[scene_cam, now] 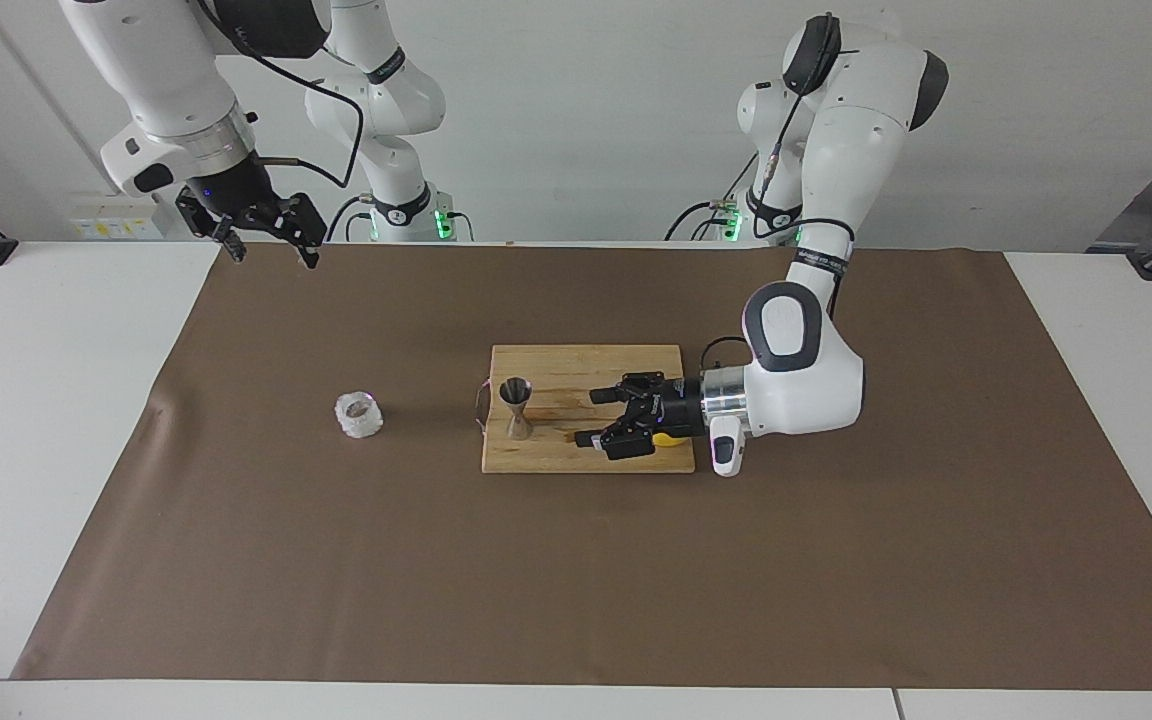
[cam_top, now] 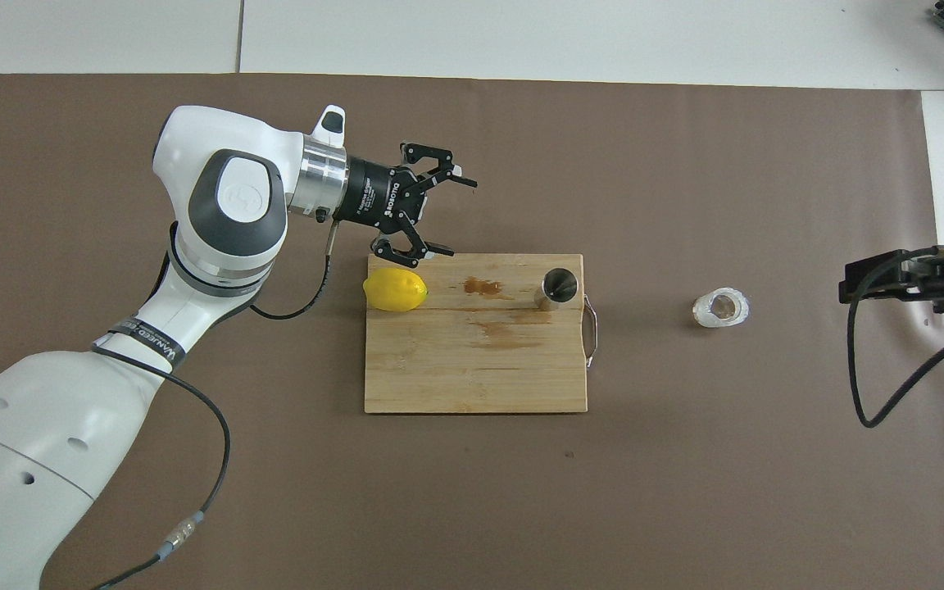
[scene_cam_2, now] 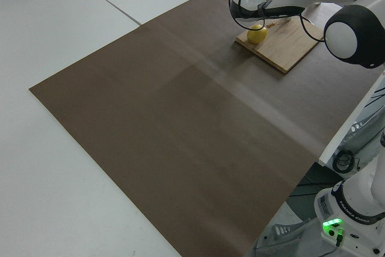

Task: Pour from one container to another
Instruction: 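Raise the left gripper away while the right gripper reaches the white cup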

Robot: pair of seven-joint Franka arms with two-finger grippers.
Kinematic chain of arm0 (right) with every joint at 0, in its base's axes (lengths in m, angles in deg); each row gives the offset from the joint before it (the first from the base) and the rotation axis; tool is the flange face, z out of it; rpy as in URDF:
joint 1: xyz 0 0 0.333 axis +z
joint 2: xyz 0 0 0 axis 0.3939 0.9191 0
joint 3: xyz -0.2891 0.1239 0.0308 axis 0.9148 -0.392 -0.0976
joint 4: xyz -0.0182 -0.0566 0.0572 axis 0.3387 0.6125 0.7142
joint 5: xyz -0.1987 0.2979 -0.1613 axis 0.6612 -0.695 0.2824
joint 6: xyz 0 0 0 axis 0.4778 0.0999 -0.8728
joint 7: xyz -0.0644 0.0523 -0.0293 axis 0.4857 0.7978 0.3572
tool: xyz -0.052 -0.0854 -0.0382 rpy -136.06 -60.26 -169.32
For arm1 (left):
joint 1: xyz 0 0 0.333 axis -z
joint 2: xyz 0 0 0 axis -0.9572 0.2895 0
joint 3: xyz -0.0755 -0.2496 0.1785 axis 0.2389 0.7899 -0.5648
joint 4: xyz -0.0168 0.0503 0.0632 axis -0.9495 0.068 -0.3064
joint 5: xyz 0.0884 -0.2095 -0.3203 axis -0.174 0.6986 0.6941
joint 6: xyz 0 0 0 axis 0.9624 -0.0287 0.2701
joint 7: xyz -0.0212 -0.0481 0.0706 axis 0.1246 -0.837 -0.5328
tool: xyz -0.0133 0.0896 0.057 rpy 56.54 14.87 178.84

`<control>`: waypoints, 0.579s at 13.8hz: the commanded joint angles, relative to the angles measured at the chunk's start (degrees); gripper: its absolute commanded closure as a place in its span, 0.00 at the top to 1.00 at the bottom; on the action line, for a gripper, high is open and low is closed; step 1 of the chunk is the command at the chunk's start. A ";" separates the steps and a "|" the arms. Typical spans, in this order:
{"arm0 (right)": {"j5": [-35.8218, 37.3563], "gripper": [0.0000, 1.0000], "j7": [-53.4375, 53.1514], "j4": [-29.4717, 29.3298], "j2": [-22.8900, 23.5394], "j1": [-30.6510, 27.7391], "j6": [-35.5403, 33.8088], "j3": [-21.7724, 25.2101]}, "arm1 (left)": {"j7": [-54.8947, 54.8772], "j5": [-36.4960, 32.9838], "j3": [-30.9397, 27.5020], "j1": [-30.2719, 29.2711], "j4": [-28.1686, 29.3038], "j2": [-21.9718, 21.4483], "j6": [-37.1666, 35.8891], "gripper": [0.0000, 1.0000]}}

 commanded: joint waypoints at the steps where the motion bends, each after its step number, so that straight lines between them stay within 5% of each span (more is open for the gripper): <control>1: -1.66 1.00 4.37 2.18 -0.50 -0.17 3.28 -0.17 | -3.76 -3.48 -2.67 0.21 0.35 -2.71 -0.82 1.00; 3: -1.75 1.00 11.38 3.85 -0.32 -0.17 5.65 -0.26 | -6.39 -8.46 -4.85 0.99 0.44 -5.17 -0.47 1.00; 6: -1.84 1.00 21.15 5.17 1.43 -0.09 8.37 -0.53 | -9.57 -27.27 -4.26 1.35 0.44 -10.26 -0.98 1.00; 8: -2.27 1.00 30.10 8.76 1.79 0.61 12.84 -0.53 | -9.75 -28.36 -4.34 1.17 1.14 -12.56 -4.05 1.00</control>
